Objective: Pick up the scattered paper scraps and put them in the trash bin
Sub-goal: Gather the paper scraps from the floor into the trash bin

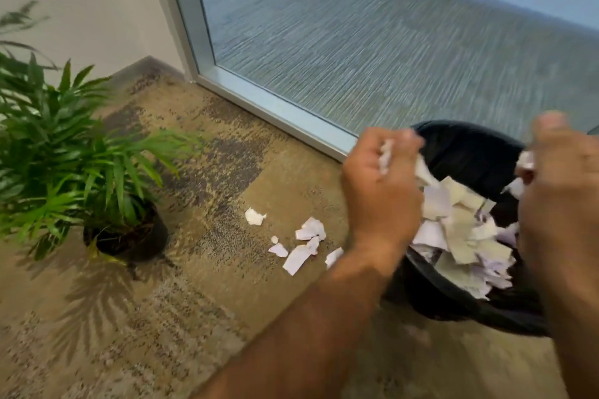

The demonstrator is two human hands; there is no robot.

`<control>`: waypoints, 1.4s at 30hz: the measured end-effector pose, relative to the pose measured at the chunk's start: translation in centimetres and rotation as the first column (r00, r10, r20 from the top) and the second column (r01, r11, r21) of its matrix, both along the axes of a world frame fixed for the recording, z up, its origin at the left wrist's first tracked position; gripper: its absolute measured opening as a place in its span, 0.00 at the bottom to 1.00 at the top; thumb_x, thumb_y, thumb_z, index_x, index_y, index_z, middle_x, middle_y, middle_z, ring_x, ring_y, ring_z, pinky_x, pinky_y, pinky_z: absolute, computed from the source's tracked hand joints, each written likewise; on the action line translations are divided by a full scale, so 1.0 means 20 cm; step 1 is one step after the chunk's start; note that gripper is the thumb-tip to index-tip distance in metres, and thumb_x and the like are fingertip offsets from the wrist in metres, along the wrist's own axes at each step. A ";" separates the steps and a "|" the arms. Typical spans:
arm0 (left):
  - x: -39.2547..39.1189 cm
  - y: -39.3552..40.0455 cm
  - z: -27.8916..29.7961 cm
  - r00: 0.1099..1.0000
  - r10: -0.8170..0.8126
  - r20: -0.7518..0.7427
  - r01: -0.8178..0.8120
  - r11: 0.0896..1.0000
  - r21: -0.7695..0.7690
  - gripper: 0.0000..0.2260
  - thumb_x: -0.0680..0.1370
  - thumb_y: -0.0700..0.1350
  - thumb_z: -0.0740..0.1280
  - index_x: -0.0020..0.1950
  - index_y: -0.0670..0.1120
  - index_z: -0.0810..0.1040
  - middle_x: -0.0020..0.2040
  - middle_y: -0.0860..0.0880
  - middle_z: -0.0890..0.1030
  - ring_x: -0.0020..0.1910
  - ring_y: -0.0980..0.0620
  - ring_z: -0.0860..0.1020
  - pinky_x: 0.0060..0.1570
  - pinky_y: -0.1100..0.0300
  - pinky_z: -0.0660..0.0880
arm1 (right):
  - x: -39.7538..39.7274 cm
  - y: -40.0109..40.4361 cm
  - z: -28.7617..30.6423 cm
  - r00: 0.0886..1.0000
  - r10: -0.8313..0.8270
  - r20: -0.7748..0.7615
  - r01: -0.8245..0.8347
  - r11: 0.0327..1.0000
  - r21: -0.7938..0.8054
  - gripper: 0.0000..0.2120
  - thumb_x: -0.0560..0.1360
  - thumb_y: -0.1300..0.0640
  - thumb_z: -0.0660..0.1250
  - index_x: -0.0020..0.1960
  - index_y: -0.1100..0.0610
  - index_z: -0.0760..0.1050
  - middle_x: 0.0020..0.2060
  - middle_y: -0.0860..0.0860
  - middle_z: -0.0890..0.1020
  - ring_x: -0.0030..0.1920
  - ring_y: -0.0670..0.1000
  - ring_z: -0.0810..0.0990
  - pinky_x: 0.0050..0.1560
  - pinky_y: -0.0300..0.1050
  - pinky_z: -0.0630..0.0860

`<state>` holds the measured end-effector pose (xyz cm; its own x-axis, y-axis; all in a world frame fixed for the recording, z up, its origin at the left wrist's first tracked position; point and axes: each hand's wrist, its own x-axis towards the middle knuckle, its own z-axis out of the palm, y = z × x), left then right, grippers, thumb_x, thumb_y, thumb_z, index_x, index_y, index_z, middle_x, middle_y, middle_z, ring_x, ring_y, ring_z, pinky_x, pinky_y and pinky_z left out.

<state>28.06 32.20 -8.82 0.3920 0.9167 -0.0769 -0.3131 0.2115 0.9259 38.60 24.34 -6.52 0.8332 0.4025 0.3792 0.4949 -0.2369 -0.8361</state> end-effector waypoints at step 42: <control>-0.45 0.20 -1.46 0.008 0.211 -0.977 0.519 0.835 0.185 0.21 0.79 0.63 0.61 0.66 0.53 0.68 0.65 0.48 0.69 0.61 0.46 0.67 0.58 0.50 0.66 | -0.43 0.06 -1.81 0.880 0.440 0.180 -0.154 0.623 -0.767 0.20 0.77 0.44 0.57 0.63 0.53 0.74 0.67 0.56 0.72 0.68 0.61 0.68 0.64 0.59 0.67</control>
<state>19.08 36.28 -38.04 0.4130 0.8871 -0.2060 0.8988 -0.3605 0.2494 30.05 25.64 -42.76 0.5006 0.8624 0.0753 0.8477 -0.4708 -0.2445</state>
